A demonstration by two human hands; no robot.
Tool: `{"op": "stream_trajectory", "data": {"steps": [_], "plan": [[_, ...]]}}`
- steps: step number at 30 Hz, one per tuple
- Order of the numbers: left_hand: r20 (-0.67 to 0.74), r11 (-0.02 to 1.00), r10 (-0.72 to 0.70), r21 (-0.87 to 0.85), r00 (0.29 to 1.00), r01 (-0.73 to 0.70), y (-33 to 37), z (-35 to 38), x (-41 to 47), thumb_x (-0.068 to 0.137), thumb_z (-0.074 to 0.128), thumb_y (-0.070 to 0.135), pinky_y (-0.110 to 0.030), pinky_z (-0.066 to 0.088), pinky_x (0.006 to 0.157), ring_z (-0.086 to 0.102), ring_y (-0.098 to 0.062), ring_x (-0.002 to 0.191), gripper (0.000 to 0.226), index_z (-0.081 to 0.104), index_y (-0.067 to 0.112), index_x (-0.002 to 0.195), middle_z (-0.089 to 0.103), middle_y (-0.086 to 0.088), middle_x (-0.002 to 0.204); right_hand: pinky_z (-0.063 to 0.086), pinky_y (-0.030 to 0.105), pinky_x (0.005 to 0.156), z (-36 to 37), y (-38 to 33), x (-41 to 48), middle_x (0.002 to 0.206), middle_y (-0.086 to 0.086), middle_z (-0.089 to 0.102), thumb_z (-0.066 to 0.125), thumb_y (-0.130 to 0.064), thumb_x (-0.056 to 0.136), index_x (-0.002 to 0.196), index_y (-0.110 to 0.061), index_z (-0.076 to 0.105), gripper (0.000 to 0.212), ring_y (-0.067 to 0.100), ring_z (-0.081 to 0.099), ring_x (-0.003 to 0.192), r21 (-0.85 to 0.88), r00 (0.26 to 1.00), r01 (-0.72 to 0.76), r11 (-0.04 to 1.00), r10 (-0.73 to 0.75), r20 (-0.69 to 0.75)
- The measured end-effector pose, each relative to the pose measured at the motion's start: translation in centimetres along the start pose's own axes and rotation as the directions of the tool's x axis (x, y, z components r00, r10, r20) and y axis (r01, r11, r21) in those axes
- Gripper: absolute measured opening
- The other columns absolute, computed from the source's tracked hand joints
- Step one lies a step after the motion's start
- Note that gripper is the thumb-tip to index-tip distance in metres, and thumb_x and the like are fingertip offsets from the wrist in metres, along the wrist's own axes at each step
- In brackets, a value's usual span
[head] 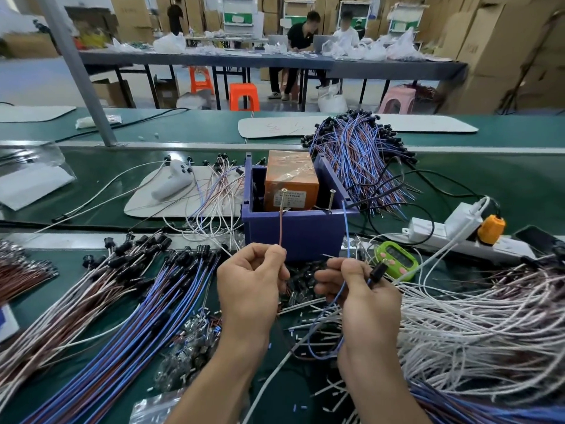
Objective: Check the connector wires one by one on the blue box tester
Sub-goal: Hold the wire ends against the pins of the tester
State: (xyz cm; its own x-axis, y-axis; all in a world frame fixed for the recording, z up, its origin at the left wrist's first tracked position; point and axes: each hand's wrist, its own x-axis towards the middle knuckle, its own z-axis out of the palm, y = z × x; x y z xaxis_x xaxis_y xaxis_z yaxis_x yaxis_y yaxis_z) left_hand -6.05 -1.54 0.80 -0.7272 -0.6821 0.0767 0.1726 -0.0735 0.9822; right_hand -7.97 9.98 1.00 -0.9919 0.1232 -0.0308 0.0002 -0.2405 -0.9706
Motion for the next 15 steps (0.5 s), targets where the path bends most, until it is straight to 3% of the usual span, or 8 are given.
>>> {"op": "stream_trajectory", "data": {"steps": [5,9,15], "plan": [[0.015,1.000,0.015,0.026,1.000,-0.016,0.08,0.11,-0.09,0.092,0.070,0.012,-0.022,0.045,0.047,0.050,-0.011,0.047,0.026,0.072,0.017,0.066,0.061,-0.002,0.053,0.053,0.029,0.058,0.02,0.04,0.18,0.071,0.009,0.075,0.052,-0.021,0.106,0.080,-0.012,0.073,0.034,0.024,0.070,0.056,-0.041,1.000,-0.006,0.999,0.006,0.005],[0.012,0.999,0.015,0.029,1.000,-0.015,0.15,0.11,-0.10,0.092,0.070,0.011,-0.022,0.045,0.048,0.051,-0.011,0.047,0.026,0.073,0.018,0.067,0.062,-0.002,0.053,0.051,0.023,0.051,0.15,0.03,0.25,0.067,0.012,0.074,0.055,-0.017,0.104,0.078,-0.011,0.073,0.033,0.022,0.066,0.050,-0.026,1.000,-0.003,1.000,0.003,0.015],[0.009,1.000,0.014,0.019,1.000,-0.014,0.19,0.10,0.04,0.092,0.070,0.010,-0.022,0.045,0.046,0.051,-0.011,0.046,0.027,0.074,0.018,0.066,0.062,-0.003,0.053,0.051,0.023,0.050,0.07,0.11,0.30,0.064,0.013,0.071,0.059,-0.015,0.101,0.071,-0.015,0.074,0.033,0.020,0.060,0.047,-0.009,0.999,0.013,1.000,-0.013,0.047]]}}
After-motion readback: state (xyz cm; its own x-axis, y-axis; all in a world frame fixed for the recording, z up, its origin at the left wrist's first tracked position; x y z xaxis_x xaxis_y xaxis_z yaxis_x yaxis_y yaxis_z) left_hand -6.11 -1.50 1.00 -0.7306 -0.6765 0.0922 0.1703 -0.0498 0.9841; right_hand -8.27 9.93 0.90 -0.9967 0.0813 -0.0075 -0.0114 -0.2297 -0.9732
